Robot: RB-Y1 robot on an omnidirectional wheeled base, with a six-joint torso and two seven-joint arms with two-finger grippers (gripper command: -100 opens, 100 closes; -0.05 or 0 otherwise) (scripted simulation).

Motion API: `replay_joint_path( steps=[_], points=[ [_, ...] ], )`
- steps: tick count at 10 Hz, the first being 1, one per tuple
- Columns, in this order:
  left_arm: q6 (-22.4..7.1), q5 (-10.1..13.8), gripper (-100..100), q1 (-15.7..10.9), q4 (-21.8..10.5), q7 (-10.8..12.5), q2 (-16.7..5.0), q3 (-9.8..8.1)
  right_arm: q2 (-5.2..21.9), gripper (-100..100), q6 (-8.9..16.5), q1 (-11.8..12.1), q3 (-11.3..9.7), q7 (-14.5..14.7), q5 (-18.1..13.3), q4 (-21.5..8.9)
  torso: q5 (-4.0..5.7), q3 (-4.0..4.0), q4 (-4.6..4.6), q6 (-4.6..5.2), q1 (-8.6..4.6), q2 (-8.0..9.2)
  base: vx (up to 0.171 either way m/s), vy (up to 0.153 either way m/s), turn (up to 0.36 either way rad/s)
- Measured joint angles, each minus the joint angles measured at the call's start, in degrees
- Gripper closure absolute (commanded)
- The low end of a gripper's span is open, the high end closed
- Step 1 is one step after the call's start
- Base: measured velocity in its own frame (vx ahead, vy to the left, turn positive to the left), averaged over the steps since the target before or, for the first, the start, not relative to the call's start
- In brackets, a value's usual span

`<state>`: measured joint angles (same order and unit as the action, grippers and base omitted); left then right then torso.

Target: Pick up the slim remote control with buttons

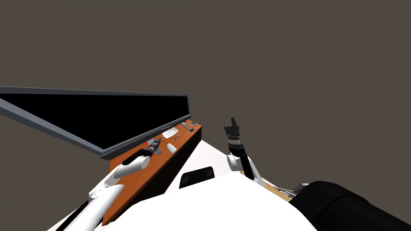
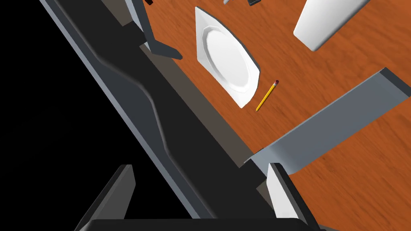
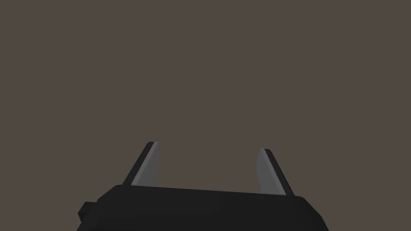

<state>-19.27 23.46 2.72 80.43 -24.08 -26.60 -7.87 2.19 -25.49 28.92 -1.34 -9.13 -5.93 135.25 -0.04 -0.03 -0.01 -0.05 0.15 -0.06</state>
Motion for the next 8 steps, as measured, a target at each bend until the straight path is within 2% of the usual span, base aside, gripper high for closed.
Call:
replay_joint_path(
  steps=[3, 8],
  points=[
    [-4.28, 2.03, -100, -1.86, -4.72, -2.44, -1.54, -0.43, 0.0, 0, 0.0, -0.01, 0.0, 0.0, 0.0, 0.0, 0.0, 0.0, 0.01, 0.04, 0.04, -0.02, 0.008, 0.037, -0.137],
    [-10.54, 4.18, -100, -4.66, -13.33, -6.3, -2.71, -0.89, 0.0, 0, 0.0, 0.01, 0.0, 0.0, 0.0, 0.0, -0.01, -0.03, -0.01, -0.02, 0.05, -0.05, 0.018, 0.043, -0.174]
  ],
)
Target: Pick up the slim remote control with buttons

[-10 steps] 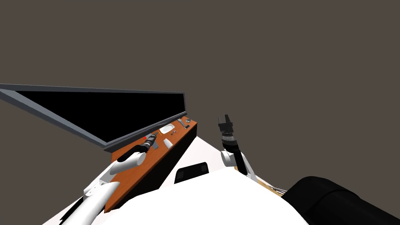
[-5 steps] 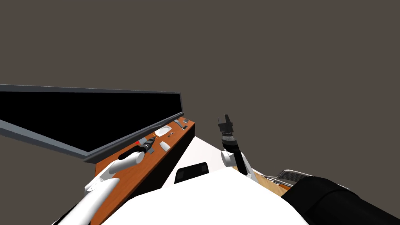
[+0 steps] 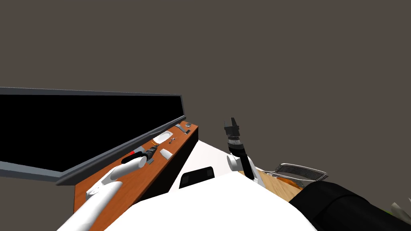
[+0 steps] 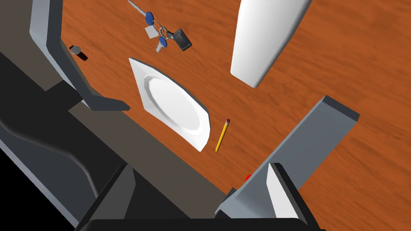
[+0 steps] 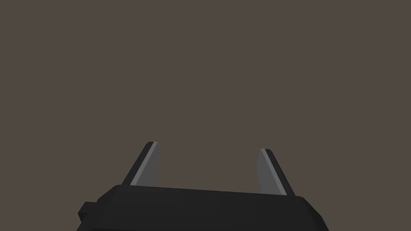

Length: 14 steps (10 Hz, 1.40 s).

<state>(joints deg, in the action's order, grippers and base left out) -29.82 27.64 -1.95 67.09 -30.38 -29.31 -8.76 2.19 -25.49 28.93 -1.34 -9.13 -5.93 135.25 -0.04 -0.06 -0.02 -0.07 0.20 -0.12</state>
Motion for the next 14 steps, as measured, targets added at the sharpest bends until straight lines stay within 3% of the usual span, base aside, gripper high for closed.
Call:
replay_joint_path(
  steps=[7, 10, 14],
  points=[
    [-8.33, 3.57, -100, -4.83, -13.54, -6.05, -1.32, -0.48, 0.0, 0, 0.0, 0.0, 0.0, 0.0, 0.0, 0.0, 0.0, -0.01, -0.01, 0.02, 0.01, -0.02, 0.019, 0.05, -0.152],
    [-11.99, 3.57, -100, -5.57, -16.44, -7.16, -1.01, -0.69, 0.0, 0, 0.0, 0.0, 0.0, 0.0, 0.0, 0.0, 0.0, -0.03, -0.01, -0.02, 0.01, -0.05, 0.023, 0.056, -0.164],
    [-16.48, 5.03, -100, -7.36, -22.73, -10.17, -1.24, -0.93, 0.0, 0, 0.0, 0.0, 0.0, 0.0, 0.0, 0.0, -0.01, -0.06, -0.02, 0.02, 0.07, -0.11, 0.027, 0.058, -0.177]
  ],
)
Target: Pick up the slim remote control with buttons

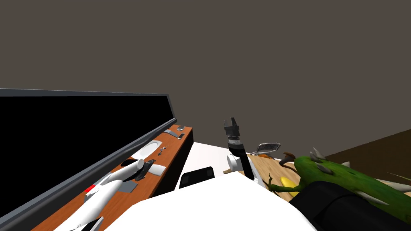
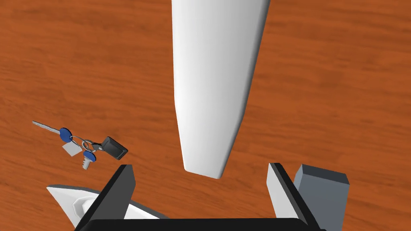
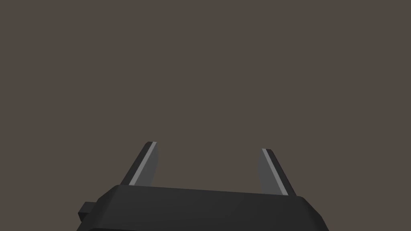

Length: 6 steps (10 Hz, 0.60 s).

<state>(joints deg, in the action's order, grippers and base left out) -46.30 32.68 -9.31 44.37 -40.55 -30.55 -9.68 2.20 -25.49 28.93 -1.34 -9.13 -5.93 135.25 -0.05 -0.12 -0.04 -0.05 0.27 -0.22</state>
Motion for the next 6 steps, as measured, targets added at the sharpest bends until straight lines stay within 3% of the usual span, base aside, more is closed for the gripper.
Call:
replay_joint_path(
  steps=[1, 3, 6],
  points=[
    [-1.36, -0.12, -100, -0.27, -0.57, -0.12, 0.03, 0.04, 0.0, 0, 0.0, 0.01, 0.0, 0.0, 0.0, 0.0, 0.0, 0.01, 0.0, -0.05, -0.04, 0.02, 0.009, 0.02, 0.024],
    [-2.0, 0.4, -100, -1.37, -3.74, -1.15, -0.03, 0.03, -0.01, 0, 0.0, 0.0, 0.0, 0.0, 0.0, 0.0, 0.03, 0.02, 0.01, -0.01, -0.19, 0.04, 0.022, 0.041, -0.197],
    [-5.2, 1.06, -100, -1.5, -5.98, -2.47, -0.15, -0.07, 0.0, 0, 0.0, 0.01, 0.0, 0.0, 0.0, 0.0, 0.02, 0.01, 0.0, -0.03, -0.11, 0.02, 0.02, 0.043, -0.092]
  ],
)
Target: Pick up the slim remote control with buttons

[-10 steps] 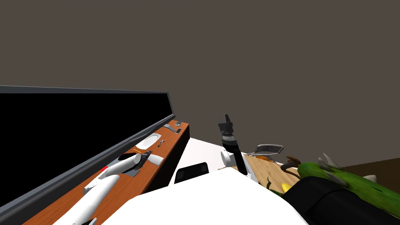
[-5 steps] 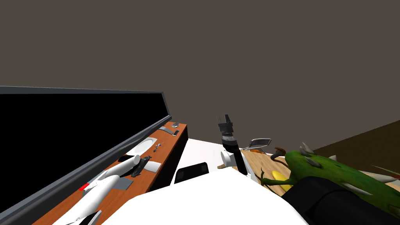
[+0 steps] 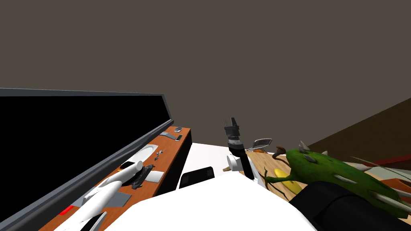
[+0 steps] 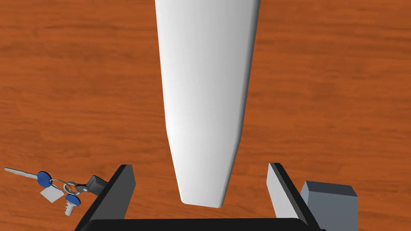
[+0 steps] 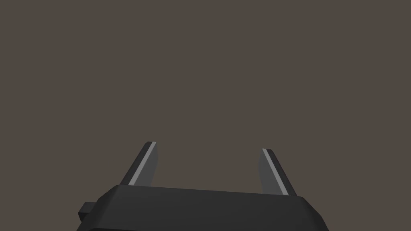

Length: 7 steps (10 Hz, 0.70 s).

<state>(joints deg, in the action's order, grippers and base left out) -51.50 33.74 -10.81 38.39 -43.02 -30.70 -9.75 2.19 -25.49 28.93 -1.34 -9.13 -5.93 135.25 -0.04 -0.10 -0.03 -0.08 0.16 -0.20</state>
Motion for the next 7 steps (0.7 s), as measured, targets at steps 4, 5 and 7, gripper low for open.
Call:
replay_joint_path(
  steps=[4, 5, 7],
  points=[
    [-1.84, 1.15, -100, -2.16, -6.59, -2.79, -0.3, -0.06, 0.0, 0, 0.0, 0.0, 0.0, 0.0, 0.0, 0.0, 0.01, -0.02, -0.01, -0.01, -0.02, -0.03, 0.028, 0.038, -0.131],
    [-3.02, 1.18, -100, -1.89, -6.78, -2.74, 0.0, 0.08, 0.0, 0, 0.0, 0.01, 0.0, 0.0, 0.0, 0.0, 0.0, -0.04, -0.02, -0.02, -0.03, -0.06, 0.019, 0.019, -0.021],
    [-3.26, 1.18, -100, -1.87, -6.79, -2.72, 0.03, 0.1, 0.0, 0, 0.0, 0.0, 0.0, 0.0, 0.0, 0.0, 0.03, 0.02, 0.0, -0.04, -0.15, 0.05, 0.003, 0.02, -0.014]
  ],
)
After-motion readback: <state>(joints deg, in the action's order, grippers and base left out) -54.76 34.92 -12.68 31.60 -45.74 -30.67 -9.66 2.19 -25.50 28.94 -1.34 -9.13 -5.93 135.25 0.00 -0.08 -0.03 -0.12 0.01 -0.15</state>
